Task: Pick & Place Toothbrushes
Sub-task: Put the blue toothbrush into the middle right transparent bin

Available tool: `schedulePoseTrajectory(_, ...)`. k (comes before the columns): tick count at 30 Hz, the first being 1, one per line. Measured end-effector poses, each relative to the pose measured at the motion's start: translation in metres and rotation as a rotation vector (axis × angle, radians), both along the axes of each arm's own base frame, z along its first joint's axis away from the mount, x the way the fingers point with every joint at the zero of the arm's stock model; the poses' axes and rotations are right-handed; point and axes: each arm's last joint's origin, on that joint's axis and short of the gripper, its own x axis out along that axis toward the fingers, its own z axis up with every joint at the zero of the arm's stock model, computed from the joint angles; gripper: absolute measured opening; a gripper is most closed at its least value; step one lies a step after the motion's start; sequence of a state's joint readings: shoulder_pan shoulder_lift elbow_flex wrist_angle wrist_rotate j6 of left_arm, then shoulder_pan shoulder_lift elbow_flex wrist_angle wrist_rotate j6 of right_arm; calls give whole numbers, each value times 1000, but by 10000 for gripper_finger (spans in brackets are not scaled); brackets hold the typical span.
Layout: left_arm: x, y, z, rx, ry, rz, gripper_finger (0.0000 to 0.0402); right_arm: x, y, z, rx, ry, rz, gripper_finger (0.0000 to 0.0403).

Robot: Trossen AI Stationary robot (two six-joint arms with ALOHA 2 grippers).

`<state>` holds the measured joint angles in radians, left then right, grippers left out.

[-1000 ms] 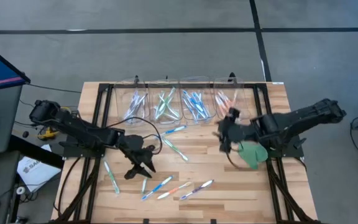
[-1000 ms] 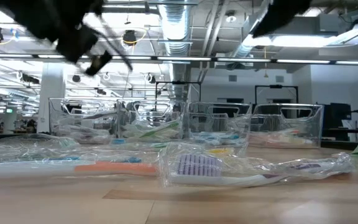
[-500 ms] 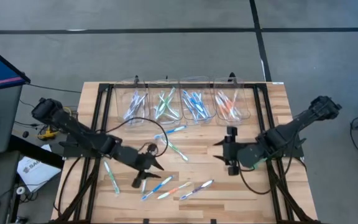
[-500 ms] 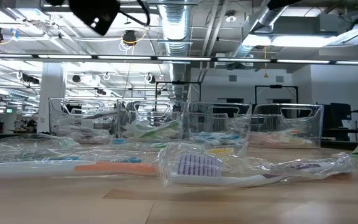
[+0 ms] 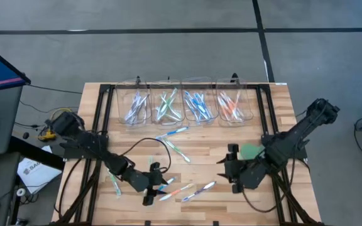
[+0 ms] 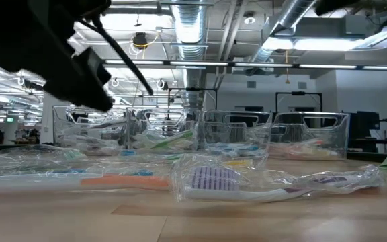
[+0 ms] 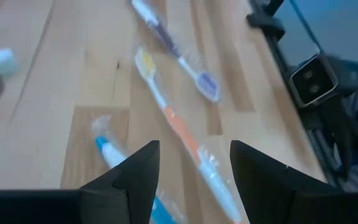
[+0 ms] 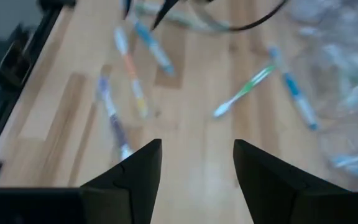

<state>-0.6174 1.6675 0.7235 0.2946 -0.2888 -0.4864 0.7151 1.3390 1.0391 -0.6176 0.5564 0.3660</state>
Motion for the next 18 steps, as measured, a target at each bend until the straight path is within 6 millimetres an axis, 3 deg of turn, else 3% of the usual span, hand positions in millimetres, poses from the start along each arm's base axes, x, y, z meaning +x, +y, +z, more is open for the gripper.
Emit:
schedulePoseTrajectory(10, 2, -1, -22, 25, 67, 16, 193, 16, 35, -37, 58, 94, 100, 194)
schedulePoseTrajectory(18, 3, 1, -28, 84, 63, 59, 193, 27, 52, -50, 193, 116, 187, 187)
